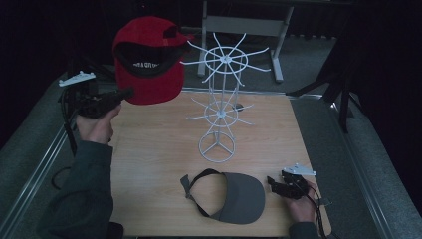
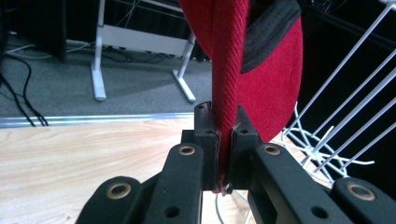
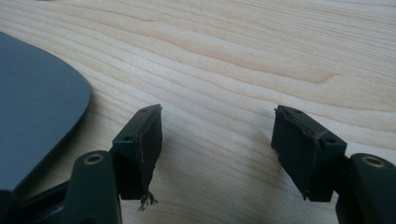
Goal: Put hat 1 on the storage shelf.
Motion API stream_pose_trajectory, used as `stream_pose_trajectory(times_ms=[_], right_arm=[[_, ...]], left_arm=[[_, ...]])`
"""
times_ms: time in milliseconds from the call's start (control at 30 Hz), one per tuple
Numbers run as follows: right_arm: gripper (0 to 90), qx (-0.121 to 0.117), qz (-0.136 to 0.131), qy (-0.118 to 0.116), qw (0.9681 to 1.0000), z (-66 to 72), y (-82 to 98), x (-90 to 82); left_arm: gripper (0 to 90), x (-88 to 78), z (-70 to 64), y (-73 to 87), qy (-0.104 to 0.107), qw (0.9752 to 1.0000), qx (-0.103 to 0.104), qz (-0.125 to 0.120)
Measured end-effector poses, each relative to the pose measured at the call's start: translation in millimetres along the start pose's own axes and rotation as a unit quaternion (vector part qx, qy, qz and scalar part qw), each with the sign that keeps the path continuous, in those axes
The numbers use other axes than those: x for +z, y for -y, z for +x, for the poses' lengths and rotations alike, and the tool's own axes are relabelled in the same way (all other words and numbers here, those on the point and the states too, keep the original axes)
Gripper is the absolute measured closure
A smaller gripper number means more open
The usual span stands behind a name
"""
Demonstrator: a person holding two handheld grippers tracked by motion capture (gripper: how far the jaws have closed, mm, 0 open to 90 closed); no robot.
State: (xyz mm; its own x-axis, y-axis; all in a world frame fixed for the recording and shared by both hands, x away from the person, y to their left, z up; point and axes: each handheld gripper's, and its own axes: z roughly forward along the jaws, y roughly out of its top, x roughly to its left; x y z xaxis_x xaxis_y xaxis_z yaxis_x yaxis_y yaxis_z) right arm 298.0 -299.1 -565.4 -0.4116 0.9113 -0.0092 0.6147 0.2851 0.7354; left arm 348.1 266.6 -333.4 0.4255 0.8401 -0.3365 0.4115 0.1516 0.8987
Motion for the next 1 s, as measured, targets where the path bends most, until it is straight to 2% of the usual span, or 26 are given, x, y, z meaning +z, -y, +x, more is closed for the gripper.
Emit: stream_pose_trajectory(times_ms=[300, 567, 1000], right_arm=[[33.4, 0.0, 0.0, -0.001, 1.0, 0.0, 0.1, 0.0], [33.3, 0.0, 0.0, 0.0, 1.0, 0.1, 0.1, -0.1], [33.2, -0.001, 0.0, -0.001, 1.0, 0.0, 0.1, -0.1]], left_arm=[[86.1, -6.4, -9.8, -7.6, 0.011, 0.9997, 0.008, -0.018], [86.1, -11.4, -19.8, -9.9, 0.024, 0.999, 0.024, -0.03], [86.1, -10.1, -24.5, -6.6, 0.019, 0.9987, 0.038, -0.03]])
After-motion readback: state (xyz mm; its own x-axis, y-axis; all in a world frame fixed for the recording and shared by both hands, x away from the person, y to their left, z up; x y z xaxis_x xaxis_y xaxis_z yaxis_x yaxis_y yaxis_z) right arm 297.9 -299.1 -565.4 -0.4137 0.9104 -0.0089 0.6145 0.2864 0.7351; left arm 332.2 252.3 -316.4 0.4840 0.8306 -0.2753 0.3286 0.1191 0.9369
